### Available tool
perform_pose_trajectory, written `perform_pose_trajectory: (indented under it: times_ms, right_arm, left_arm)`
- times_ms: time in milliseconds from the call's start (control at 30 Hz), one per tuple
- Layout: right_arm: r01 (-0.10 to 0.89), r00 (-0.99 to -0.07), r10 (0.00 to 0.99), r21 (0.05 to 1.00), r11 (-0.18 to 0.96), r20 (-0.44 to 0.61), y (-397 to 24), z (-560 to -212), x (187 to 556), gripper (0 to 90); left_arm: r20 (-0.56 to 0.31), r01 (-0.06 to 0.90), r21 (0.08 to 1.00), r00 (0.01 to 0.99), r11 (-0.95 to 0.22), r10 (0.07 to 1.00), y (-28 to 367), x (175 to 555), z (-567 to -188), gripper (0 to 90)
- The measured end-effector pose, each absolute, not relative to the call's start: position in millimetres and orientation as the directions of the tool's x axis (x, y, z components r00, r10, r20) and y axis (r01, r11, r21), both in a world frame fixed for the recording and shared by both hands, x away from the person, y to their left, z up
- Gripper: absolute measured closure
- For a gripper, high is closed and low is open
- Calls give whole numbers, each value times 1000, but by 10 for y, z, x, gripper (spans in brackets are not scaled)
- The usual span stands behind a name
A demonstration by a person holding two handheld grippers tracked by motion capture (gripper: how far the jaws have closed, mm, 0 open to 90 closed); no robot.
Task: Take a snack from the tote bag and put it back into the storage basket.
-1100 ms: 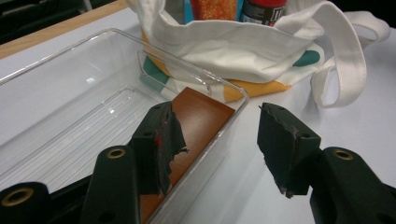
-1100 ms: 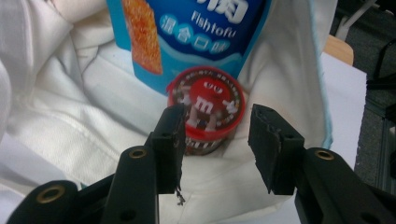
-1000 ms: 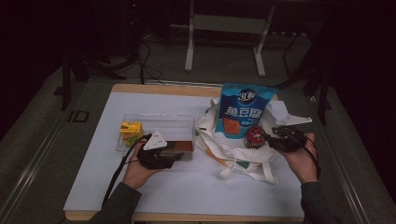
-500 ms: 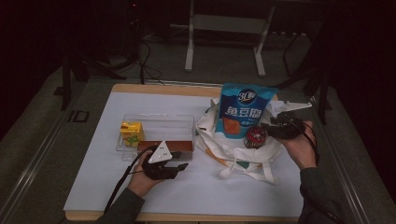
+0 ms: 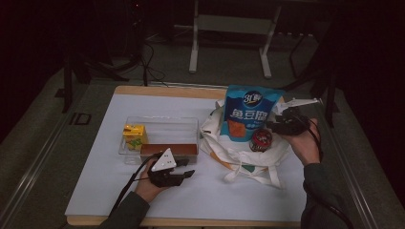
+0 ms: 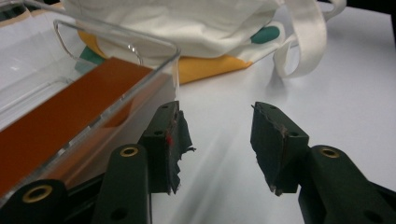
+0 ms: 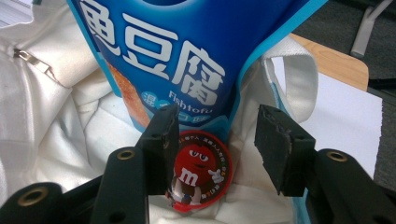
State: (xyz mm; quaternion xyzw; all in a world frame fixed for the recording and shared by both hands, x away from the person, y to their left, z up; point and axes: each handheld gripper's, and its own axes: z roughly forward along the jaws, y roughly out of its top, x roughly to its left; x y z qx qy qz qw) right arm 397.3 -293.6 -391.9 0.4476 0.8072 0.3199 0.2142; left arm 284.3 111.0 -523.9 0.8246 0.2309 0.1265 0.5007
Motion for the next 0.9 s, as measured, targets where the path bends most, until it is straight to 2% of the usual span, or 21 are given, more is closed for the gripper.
perform_pose_trajectory:
  times_ms: [300,900]
  right_arm:
    - [599,-505,863,713,366,-18,-2924,-3947,4068,458]
    - [591,-492,870,738,326,9,-2917,-3830,4232,425]
  left_arm:
    - [-29,257,874,875,-412,484,1053,2865,-5356,583]
    - [-63,269,891,871,-367,486,1094,2883,-5356,588]
